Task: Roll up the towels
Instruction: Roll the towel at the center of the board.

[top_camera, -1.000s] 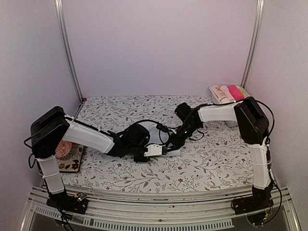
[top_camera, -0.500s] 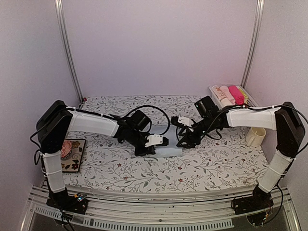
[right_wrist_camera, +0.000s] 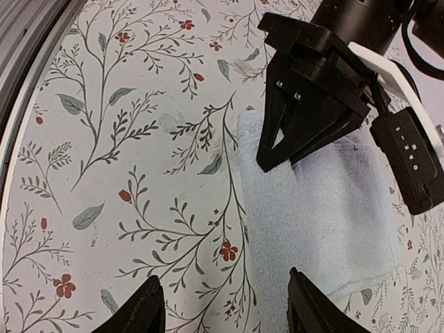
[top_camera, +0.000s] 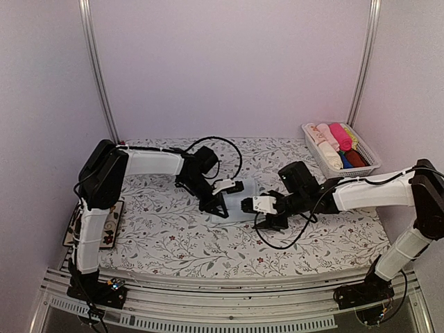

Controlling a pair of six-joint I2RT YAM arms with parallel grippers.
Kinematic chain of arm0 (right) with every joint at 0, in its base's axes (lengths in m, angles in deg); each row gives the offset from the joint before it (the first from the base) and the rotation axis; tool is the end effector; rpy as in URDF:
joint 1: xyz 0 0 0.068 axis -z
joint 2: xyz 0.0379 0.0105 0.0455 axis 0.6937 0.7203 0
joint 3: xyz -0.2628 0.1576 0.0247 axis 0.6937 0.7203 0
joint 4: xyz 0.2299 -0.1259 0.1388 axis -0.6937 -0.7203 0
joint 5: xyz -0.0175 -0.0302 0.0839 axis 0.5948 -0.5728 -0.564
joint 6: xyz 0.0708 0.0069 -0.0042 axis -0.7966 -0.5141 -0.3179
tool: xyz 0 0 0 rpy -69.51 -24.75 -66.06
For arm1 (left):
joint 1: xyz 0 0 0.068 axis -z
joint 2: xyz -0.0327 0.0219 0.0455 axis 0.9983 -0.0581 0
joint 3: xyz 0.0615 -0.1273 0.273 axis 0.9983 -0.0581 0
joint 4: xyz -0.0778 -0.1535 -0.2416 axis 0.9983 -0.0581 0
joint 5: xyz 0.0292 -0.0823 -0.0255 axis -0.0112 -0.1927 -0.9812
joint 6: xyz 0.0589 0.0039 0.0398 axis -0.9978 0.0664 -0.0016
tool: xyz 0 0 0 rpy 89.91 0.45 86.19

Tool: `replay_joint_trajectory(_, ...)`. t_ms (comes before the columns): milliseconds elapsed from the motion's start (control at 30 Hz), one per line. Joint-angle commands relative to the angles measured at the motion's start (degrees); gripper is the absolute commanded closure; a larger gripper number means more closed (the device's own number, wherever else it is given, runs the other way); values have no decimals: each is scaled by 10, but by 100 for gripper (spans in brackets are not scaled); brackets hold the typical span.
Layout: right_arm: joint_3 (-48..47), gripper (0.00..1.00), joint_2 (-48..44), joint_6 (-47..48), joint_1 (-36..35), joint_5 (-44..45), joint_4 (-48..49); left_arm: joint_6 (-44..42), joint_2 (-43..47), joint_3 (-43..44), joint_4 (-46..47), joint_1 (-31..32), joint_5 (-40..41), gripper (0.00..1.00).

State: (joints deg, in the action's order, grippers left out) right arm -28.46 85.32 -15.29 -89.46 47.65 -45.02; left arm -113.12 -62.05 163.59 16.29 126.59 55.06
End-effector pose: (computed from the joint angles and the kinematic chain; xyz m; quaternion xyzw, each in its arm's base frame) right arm 0.2410 0.2737 0.1839 -0.7069 0.5833 0.1527 0.3699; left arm 0.3673 -0.3506 0.1272 0.6013 0.7303 -0.3000 0.1229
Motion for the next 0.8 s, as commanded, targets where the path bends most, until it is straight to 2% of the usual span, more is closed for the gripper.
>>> replay_joint_trajectory(0,-5,39,42,32,-26,77,74,14,-47,19,-69,-5,-24,97)
replay_joint_trajectory(267,-30,41,106,51,-38,142,119,16,-66,21,-83,-11,-37,95)
replay_joint_trajectory(533,-34,44,144,64,-38,157,131,11,-74,27,-90,-19,-55,95)
replay_joint_trajectory(767,-61,69,174,59,-38,140,98,11,-74,31,-92,-31,-59,91)
